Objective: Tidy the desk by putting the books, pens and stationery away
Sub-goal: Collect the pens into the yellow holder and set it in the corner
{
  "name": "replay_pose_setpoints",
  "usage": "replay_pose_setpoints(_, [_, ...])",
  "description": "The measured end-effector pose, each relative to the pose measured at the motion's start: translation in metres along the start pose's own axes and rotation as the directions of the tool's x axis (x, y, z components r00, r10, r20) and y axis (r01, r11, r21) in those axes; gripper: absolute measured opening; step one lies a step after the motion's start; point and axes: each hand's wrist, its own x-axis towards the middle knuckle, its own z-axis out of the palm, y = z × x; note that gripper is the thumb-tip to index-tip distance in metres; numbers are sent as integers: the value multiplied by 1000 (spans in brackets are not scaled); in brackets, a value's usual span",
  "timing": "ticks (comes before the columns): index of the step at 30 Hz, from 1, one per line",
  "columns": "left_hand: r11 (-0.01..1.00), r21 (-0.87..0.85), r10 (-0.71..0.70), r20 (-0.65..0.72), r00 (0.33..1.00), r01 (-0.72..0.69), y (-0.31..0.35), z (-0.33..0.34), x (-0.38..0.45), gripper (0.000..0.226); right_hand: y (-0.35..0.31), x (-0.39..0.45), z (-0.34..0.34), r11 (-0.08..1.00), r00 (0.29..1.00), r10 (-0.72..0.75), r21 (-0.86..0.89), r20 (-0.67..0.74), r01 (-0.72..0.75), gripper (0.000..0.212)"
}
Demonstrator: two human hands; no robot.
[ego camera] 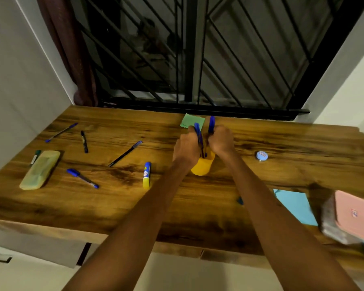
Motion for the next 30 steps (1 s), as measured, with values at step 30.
replay_pose_setpoints(30, [512, 395, -803, -95, 588, 763, -241, -115, -32, 68, -129, 10, 277, 934, 869, 231, 152, 437, -324, 23])
